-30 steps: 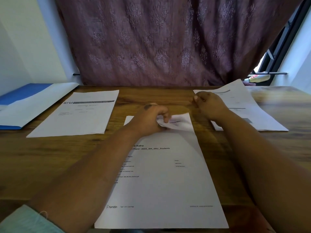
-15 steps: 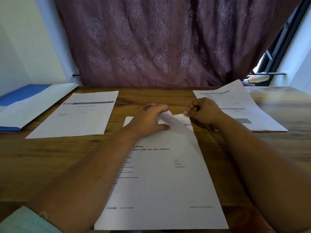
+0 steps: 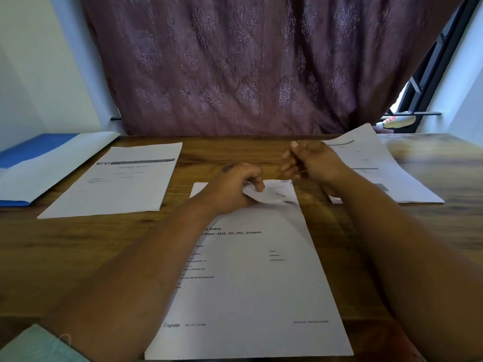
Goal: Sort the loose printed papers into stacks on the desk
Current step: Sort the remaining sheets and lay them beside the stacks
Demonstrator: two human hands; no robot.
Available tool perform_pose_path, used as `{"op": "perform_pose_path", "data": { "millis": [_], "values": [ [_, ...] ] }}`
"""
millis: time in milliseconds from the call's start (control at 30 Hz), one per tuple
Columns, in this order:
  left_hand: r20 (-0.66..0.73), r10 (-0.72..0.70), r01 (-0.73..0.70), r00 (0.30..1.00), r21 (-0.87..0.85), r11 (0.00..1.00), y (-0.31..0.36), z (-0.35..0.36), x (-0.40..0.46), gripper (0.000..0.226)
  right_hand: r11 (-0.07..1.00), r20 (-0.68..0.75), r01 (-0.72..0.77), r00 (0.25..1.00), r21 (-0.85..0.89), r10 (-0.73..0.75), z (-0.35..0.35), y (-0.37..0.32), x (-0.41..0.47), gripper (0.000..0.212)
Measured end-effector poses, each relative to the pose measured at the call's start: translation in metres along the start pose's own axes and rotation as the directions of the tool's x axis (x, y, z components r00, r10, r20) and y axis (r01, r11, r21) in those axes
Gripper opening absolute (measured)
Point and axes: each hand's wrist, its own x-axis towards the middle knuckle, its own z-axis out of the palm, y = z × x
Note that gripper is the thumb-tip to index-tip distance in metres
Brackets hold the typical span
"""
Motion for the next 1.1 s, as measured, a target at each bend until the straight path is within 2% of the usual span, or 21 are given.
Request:
{"op": "perform_pose_path", "data": {
  "millis": [33, 67, 100, 133, 200, 300, 433, 533, 700, 833, 900, 967, 1000, 1033, 1100],
  "values": [
    [0.006, 0.009, -0.009, 1.000, -0.011, 1.000, 0.000, 0.000, 0.000, 0.023, 0.977, -0.073, -0.007, 0.997, -0.212, -0.009, -0.001, 0.006, 0.005, 0.038],
    [0.009, 0.009, -0.009, 1.000, -0.012, 1.000, 0.000, -0.001, 0.000, 0.023, 0.907, -0.101, -0.043, 0.995, -0.419, 0.000, -0.002, 0.012, 0.007, 0.037],
    [0.006, 0.012, -0.012, 1.000, -0.010, 1.000, 0.000, -0.001, 0.000, 0.022, 0.836, -0.095, -0.075, 0.995, -0.544, 0.027, -0.002, 0.016, 0.008, 0.033],
    [-0.002, 0.017, -0.017, 1.000, 0.000, 1.000, 0.000, -0.001, 0.000, 0.022, 0.803, -0.066, -0.094, 0.995, -0.588, 0.069, -0.002, 0.019, 0.009, 0.027],
    [-0.024, 0.027, -0.027, 0.999, 0.020, 0.999, -0.002, 0.000, 0.001, 0.023, 0.832, 0.004, -0.097, 0.993, -0.546, 0.119, 0.000, 0.020, 0.009, 0.020],
    [-0.056, 0.027, -0.025, 0.998, 0.026, 0.999, -0.004, 0.002, 0.002, 0.023, 0.854, 0.054, -0.053, 0.994, -0.518, 0.095, 0.006, 0.020, 0.008, 0.019],
    [-0.058, -0.002, 0.002, 0.998, -0.001, 1.000, -0.002, 0.003, 0.001, 0.029, 0.859, -0.004, -0.038, 0.999, -0.511, 0.041, 0.011, 0.021, 0.009, 0.017],
    [-0.060, -0.054, 0.052, 0.997, -0.038, 0.998, -0.002, 0.003, 0.001, 0.044, 0.883, -0.045, -0.008, 0.999, -0.470, -0.014, 0.010, 0.019, 0.009, 0.013],
    [-0.071, -0.060, 0.062, 0.996, 0.022, 0.998, 0.001, 0.002, -0.001, 0.078, 0.876, -0.081, 0.039, 0.993, -0.480, -0.089, 0.008, 0.010, 0.008, 0.013],
    [-0.090, -0.046, 0.052, 0.995, 0.065, 0.996, -0.001, 0.001, 0.001, 0.062, 0.900, -0.026, 0.136, 0.987, -0.415, -0.161, 0.006, 0.000, 0.001, 0.017],
    [-0.098, -0.028, 0.037, 0.995, 0.087, 0.995, -0.004, 0.002, 0.001, 0.050, 0.973, 0.022, 0.133, 0.991, -0.191, -0.131, 0.006, -0.006, -0.004, 0.024],
    [-0.112, 0.014, -0.003, 0.994, 0.100, 0.995, -0.004, 0.002, 0.000, 0.032, 0.999, 0.010, 0.042, 0.999, 0.000, -0.042, 0.006, -0.007, -0.005, 0.030],
    [-0.114, 0.026, -0.016, 0.993, 0.087, 0.996, -0.004, 0.002, 0.000, 0.024, 1.000, -0.033, 0.025, 0.999, -0.018, -0.025, 0.006, -0.006, -0.004, 0.029],
    [-0.105, 0.030, -0.023, 0.994, 0.063, 0.998, -0.004, 0.001, 0.000, 0.021, 0.990, -0.096, 0.025, 0.995, -0.141, -0.038, 0.005, -0.003, 0.000, 0.027],
    [-0.047, -0.001, 0.000, 0.999, -0.016, 1.000, -0.004, 0.000, -0.001, 0.027, 0.894, -0.149, -0.002, 0.986, -0.448, -0.072, 0.000, 0.007, 0.006, 0.025]
  ]
}}
